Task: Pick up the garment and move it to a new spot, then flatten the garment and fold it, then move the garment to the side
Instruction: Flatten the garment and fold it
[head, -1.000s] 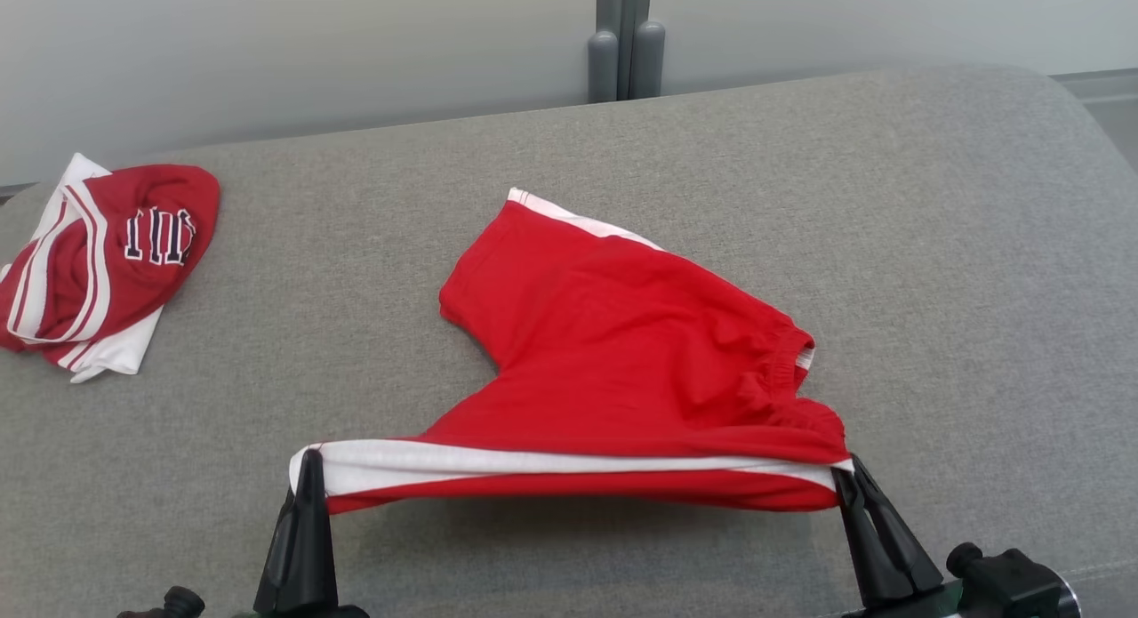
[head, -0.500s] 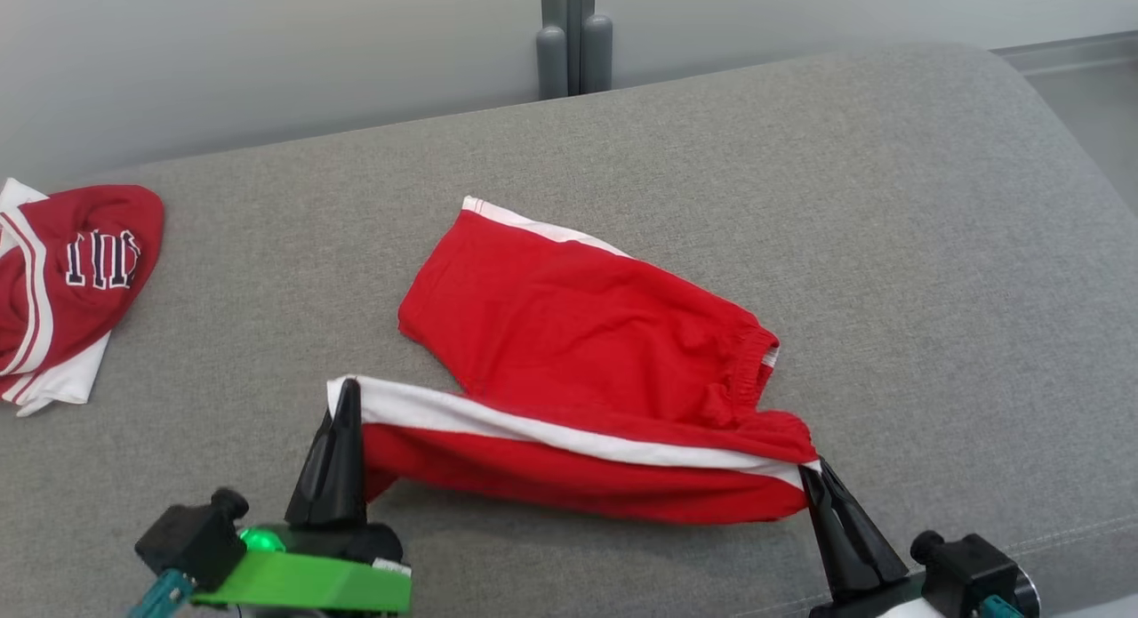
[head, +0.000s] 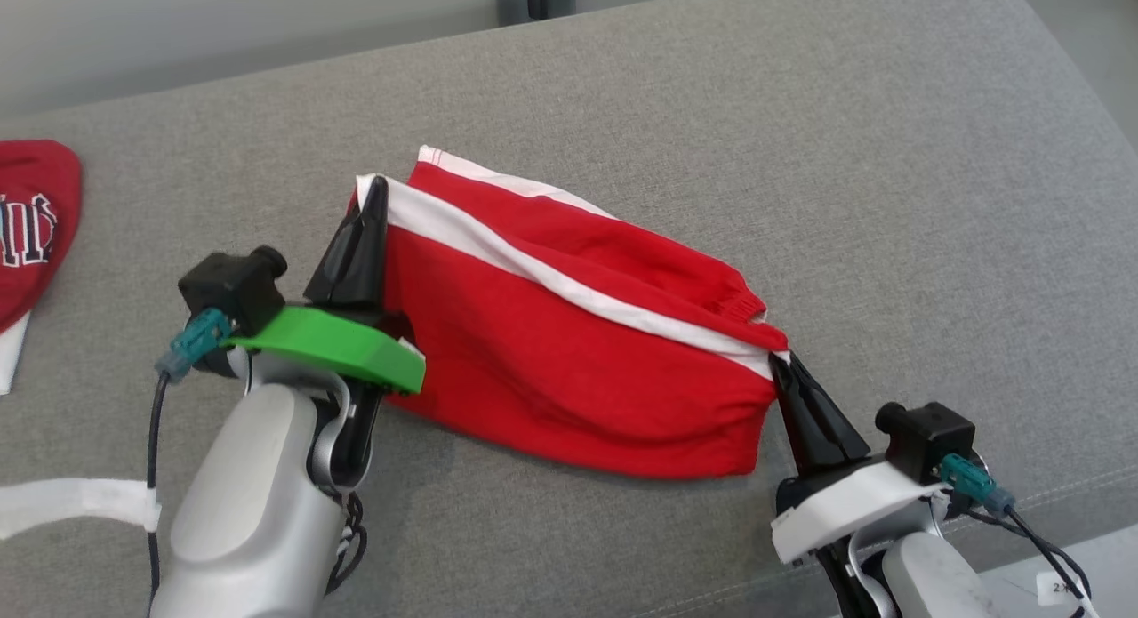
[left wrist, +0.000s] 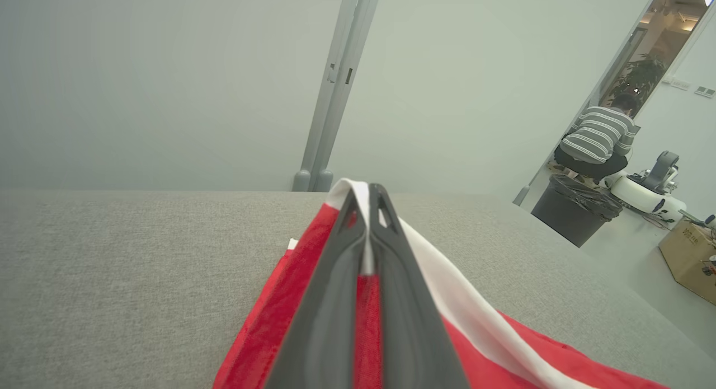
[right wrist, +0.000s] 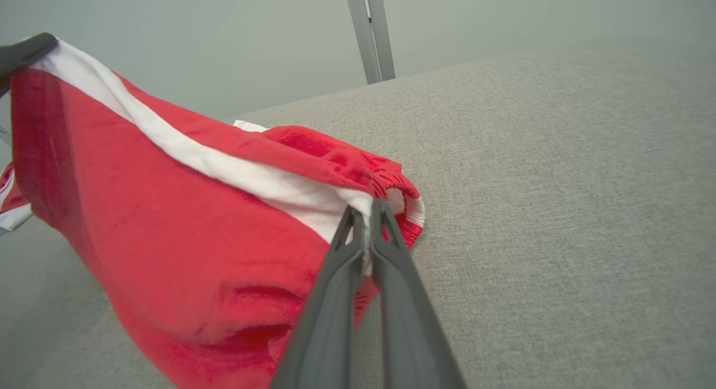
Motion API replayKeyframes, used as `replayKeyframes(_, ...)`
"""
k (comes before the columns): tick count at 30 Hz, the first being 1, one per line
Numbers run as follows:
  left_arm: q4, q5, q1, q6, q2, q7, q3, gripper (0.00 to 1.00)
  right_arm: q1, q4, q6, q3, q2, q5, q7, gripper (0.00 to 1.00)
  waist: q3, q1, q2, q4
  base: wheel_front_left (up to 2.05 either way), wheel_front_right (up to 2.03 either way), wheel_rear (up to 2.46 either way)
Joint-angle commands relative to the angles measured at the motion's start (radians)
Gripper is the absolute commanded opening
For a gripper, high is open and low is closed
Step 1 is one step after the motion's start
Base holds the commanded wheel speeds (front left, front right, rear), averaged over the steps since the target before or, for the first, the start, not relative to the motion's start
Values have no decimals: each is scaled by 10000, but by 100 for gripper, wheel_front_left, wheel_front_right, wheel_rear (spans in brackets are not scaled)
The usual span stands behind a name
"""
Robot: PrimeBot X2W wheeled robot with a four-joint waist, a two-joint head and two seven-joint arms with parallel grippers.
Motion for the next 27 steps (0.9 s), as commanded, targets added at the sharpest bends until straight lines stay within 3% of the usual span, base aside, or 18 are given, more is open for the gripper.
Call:
replayKeyframes(1,259,44,-510,-21,87,-16,-19,0,-376,203,-6,30,-26,154,-30,0,602,0,0,-369,0,0,0)
replayKeyframes(14,2613,303,-3020,-21,72,-18,-716,0,-2018,1004,-6,180,-21,970,-30,0,1770,0,0,-899,0,0,0)
replayKeyframes(27,4860,557,-4230,-20,91,-19,-454,0,-2700,1460,-6,561,-25,1009,-31,0,1935,0,0,-1249,0,0,0)
